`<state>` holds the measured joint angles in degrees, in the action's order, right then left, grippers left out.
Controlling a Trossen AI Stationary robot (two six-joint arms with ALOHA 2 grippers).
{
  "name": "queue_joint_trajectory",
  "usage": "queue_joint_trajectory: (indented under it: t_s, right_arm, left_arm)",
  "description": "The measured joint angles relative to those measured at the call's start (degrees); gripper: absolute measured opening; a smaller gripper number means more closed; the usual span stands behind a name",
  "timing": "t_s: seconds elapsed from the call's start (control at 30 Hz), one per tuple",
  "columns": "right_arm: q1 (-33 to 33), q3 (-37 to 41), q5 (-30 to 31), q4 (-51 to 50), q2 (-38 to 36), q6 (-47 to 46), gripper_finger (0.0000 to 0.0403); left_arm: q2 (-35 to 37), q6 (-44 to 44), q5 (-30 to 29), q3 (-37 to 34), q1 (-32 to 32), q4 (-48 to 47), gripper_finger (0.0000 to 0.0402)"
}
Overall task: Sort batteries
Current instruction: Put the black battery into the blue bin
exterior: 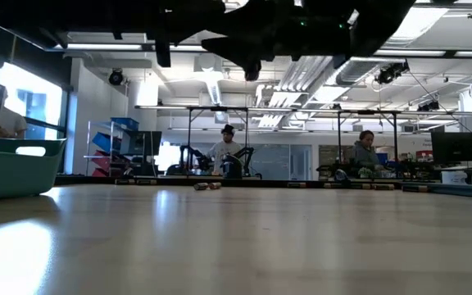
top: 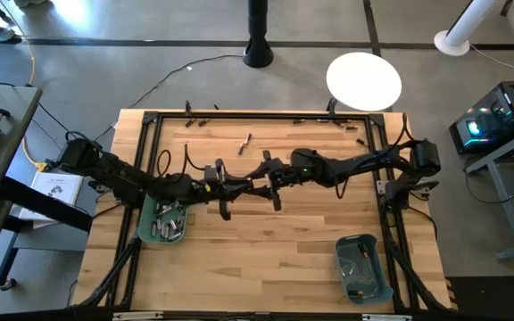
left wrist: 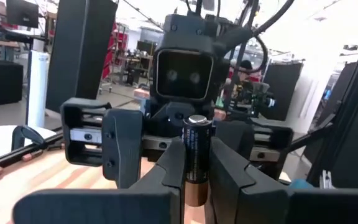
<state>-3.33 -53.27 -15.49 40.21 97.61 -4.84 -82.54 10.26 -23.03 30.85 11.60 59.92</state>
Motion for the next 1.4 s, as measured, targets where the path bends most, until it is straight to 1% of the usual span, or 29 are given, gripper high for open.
queue_joint_trajectory:
  t_s: [0.07,0.13,0.3,0.37,0.4,0.47,0.6,0.63,0.73,0.87,0.93,1.03,1.1,1.17,1.23,1.27,1.33,1.4]
  right_arm:
    - [0.01,-1.28,-0.04,-2.96,0.21,1.07,0.0180]
    - [0.02,-2.36,-0.15,-4.92,0.24,1.27,0.0159]
    - [0.00,-3.26,-0.05,-6.37,0.24,0.67,0.0075]
    - [0.02,-3.13,-0.20,-7.14,-0.13,0.60,0.0037]
    - [0.02,-3.11,-0.36,-8.26,-0.59,0.66,0.0028]
    - [0.07,-3.11,0.78,-11.76,-1.80,1.23,0.0028]
    - [0.00,-3.11,7.65,-22.79,-6.34,2.27,0.0028]
    - [0.13,-3.09,10.00,-26.66,-7.62,2.44,0.0028]
    - [0.73,-3.09,14.15,-38.67,-12.45,2.44,0.0028]
    - [3.43,-3.09,14.63,-57.58,-19.38,-2.31,0.0028]
    - [5.97,-3.09,14.50,-67.62,-22.22,-7.55,0.0028]
    - [11.99,-3.09,14.03,-83.10,-25.91,-19.52,0.0028]
    - [17.73,-3.06,12.38,-93.70,-27.43,-31.11,0.0028]
    - [24.52,-3.00,9.80,-100.71,-28.74,-44.70,0.0028]
    - [32.26,-3.00,6.71,-102.99,-29.44,-57.45,0.0028]
    - [35.92,-3.00,5.46,-102.29,-29.49,-63.21,0.0028]
    - [42.51,-3.00,4.51,-98.53,-29.45,-72.98,0.0028]
    - [47.90,-2.47,5.35,-93.71,-29.03,-81.73,0.0028]
  left_arm:
    - [0.07,0.02,0.01,0.00,0.00,-0.13,0.0031]
    - [0.07,-0.01,0.02,0.00,-0.02,-0.73,0.0031]
    - [0.11,0.17,-1.17,0.00,-0.04,-2.98,0.0034]
    - [0.13,0.68,-1.63,0.00,-0.01,-3.87,0.0048]
    - [0.13,0.74,-1.63,0.07,0.04,-4.39,0.0056]
    - [0.10,0.97,-1.45,0.06,0.04,-5.27,0.0077]
    - [0.07,0.71,-1.17,-0.04,0.04,-7.45,0.0125]
    - [0.07,0.74,-1.08,-0.04,0.04,-7.96,0.0137]
    - [0.09,0.74,-1.46,-0.04,0.04,-9.66,0.0168]
    - [0.09,0.70,-3.25,-0.04,0.07,-10.92,0.0189]
    - [0.09,0.57,-3.45,-0.04,0.04,-11.45,0.0191]
    - [0.09,0.55,-3.47,-0.04,0.04,-11.38,0.0192]
    - [0.09,0.52,-3.47,-0.04,0.06,-11.38,0.0192]
    - [0.09,0.52,-3.50,-0.04,0.07,-11.52,0.0192]
    - [0.09,0.48,-3.50,-0.04,0.04,-11.63,0.0193]
    - [0.09,0.46,-3.50,-0.04,0.04,-11.67,0.0193]
    - [0.09,0.38,-3.50,-0.04,0.05,-11.72,0.0193]
    - [0.09,0.37,-3.50,-0.04,0.06,-11.87,0.0193]
